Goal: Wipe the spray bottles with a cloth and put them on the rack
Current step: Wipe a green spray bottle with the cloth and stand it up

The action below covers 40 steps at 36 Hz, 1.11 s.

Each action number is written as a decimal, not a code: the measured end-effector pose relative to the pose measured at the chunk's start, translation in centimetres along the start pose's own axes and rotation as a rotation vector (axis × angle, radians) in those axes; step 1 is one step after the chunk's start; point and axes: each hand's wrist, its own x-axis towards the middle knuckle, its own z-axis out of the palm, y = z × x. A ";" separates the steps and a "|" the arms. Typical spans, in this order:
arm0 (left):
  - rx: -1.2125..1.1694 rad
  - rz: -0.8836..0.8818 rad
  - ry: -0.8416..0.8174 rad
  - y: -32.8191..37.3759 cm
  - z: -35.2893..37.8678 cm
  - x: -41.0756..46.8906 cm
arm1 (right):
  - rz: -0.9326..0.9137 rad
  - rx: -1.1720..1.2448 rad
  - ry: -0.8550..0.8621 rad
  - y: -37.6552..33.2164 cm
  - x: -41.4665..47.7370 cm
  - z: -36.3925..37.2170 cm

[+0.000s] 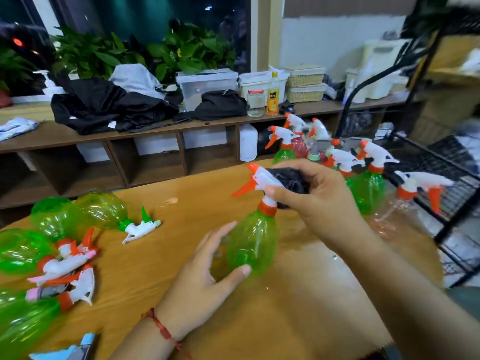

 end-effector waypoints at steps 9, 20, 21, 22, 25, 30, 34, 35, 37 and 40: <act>0.224 0.170 -0.252 3.5 5.9 2.1 | -0.089 -0.281 0.259 -3.3 -4.7 -8.8; 0.280 0.088 -0.175 9.7 18.2 9.4 | 0.045 -0.456 0.408 0.7 -5.5 -14.8; 0.322 0.079 -0.191 9.7 18.9 10.1 | 0.051 -0.449 0.410 1.2 -5.5 -15.0; 0.353 0.067 -0.205 9.5 19.5 10.7 | 0.057 -0.424 0.407 1.5 -5.4 -15.2; 0.361 0.047 -0.191 9.0 20.8 12.4 | 0.052 -0.341 0.429 2.1 -5.4 -16.0; 0.375 0.003 -0.169 8.2 21.8 14.8 | -0.021 -0.276 0.596 1.6 -5.8 -17.6; 0.358 -0.005 -0.126 7.3 22.4 15.6 | -0.023 -0.240 0.617 0.7 -6.3 -17.9; 0.343 -0.002 -0.109 7.1 22.6 15.6 | -0.024 -0.218 0.614 0.4 -6.4 -17.7; 0.325 0.008 -0.091 7.0 22.7 15.3 | -0.035 -0.174 0.580 -0.2 -6.5 -17.1; 0.262 -0.004 -0.111 6.8 22.5 14.7 | -0.010 -0.111 0.507 -0.6 -6.4 -15.8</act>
